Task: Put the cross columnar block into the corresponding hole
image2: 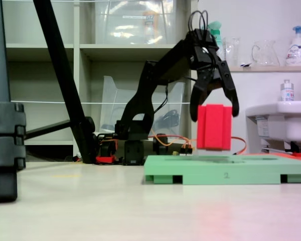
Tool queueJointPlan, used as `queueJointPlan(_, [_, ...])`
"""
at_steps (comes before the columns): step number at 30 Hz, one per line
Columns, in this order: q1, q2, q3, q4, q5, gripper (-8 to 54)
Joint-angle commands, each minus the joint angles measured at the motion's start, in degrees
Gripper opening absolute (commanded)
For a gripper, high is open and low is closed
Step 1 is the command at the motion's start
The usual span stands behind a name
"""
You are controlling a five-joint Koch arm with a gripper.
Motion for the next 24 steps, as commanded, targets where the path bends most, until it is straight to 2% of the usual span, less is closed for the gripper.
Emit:
queueJointPlan(1, [-1.49,0.26,-1.05,1.67,0.79,28.0])
queueJointPlan(6, [-1.41,-3.69,-1.23,1.32,0.09,28.0])
queueJointPlan(16, [1.23,-7.91,-3.43,-5.8,-15.47,28.4])
queueJointPlan(24, [2.9,-9.4,-5.62,-8.09,-17.4,29.0])
